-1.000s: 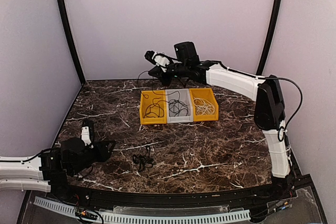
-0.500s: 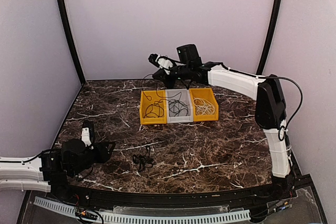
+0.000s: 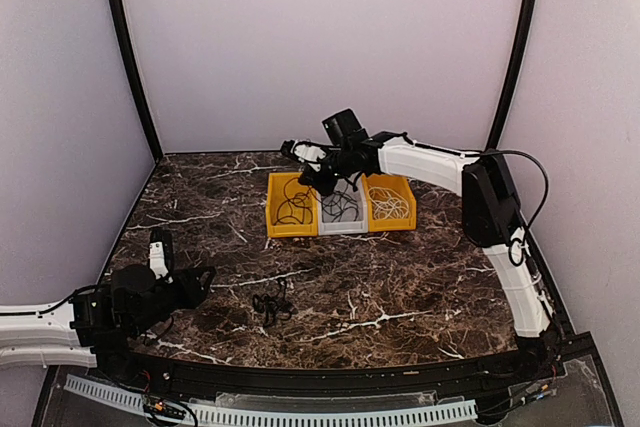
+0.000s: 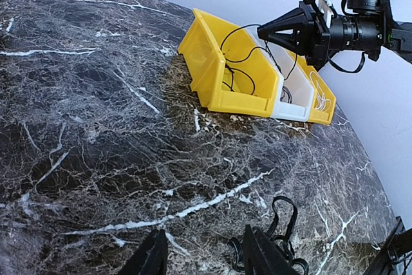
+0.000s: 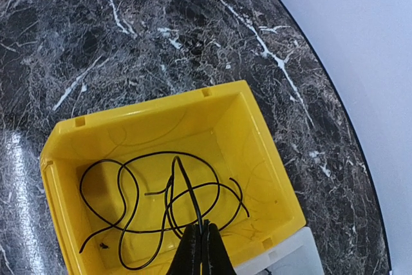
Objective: Untangle the cables
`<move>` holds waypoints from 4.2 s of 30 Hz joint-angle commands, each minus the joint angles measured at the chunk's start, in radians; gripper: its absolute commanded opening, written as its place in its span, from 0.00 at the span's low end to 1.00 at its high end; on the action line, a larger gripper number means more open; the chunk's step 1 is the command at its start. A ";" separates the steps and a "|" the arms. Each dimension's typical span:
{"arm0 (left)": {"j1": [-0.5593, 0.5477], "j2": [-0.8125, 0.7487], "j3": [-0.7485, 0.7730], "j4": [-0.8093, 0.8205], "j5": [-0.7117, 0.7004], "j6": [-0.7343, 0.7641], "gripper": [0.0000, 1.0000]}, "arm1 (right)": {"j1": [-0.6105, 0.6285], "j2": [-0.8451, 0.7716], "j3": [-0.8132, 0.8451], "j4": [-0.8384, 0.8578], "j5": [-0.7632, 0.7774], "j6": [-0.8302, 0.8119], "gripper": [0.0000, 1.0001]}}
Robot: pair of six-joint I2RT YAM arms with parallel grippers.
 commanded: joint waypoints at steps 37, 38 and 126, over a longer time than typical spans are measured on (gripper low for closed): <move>-0.004 0.078 -0.053 0.099 0.007 -0.006 0.42 | -0.197 -0.086 -0.006 -0.254 -0.066 0.220 0.40; -0.004 0.075 -0.054 0.098 0.007 -0.006 0.42 | -0.198 -0.082 -0.006 -0.252 -0.070 0.225 0.40; -0.004 0.134 -0.060 0.152 -0.001 -0.003 0.42 | -0.070 -0.117 0.089 -0.266 -0.154 0.338 0.00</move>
